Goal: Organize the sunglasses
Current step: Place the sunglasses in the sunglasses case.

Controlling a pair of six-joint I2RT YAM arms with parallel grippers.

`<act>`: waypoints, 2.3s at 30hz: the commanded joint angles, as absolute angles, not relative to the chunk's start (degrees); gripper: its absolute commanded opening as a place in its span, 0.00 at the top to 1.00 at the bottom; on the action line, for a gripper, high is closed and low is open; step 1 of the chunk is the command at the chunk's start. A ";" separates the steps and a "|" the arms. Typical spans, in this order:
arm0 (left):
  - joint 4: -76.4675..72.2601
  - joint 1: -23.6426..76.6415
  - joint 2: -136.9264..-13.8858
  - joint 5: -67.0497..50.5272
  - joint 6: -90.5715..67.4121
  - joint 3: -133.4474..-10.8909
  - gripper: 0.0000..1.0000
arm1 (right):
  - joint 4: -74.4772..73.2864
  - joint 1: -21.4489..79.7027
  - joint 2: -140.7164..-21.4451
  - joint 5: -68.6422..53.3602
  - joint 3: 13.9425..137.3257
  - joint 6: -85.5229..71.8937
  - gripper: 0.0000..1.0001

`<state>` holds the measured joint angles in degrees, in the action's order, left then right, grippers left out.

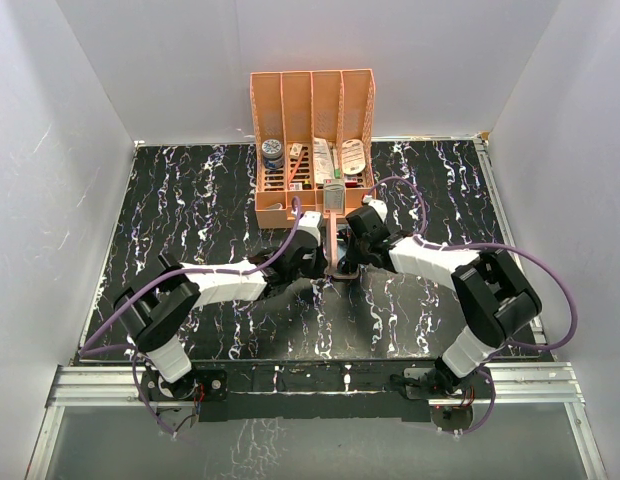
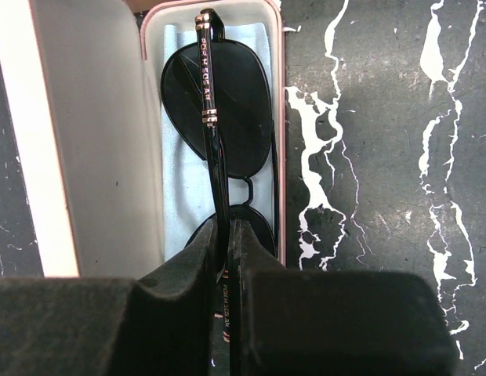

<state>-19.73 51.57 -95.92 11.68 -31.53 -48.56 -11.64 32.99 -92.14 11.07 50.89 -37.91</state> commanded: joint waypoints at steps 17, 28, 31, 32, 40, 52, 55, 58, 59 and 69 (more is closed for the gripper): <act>-19.95 51.95 -92.11 11.62 -31.41 -47.15 1.00 | -5.81 33.44 -94.61 13.42 51.91 -39.23 1.00; -20.05 52.08 -92.08 11.62 -31.64 -46.89 1.00 | -3.96 33.54 -95.37 12.94 49.73 -39.68 1.00; -20.02 52.11 -92.12 11.61 -31.71 -46.91 1.00 | -3.95 33.57 -96.29 13.06 49.59 -39.71 1.00; -20.04 52.16 -92.15 11.60 -31.66 -46.90 1.00 | -3.89 33.54 -96.59 12.95 49.53 -39.65 1.00; -19.98 52.17 -92.63 11.55 -31.64 -47.11 1.00 | -3.34 33.84 -97.33 12.57 48.71 -39.88 1.00; -20.13 52.18 -92.76 11.68 -31.53 -47.41 1.00 | -4.63 34.27 -95.28 13.50 48.69 -39.80 0.95; -20.13 52.15 -92.69 11.65 -31.55 -47.50 1.00 | -5.26 34.44 -94.96 13.70 49.10 -39.63 0.92; -20.06 52.12 -92.55 11.62 -31.55 -47.41 1.00 | -5.87 34.54 -94.06 14.03 49.64 -39.46 0.88; -20.04 52.12 -92.40 11.60 -31.55 -47.34 1.00 | -6.25 34.54 -93.85 14.25 50.01 -39.37 0.87; -19.56 52.16 -91.45 12.15 -31.29 -46.95 1.00 | -8.18 34.54 -92.61 15.22 52.29 -38.31 0.78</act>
<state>-19.64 51.92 -95.04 11.55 -31.53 -47.55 -7.42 34.13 -95.13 13.34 49.80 -39.05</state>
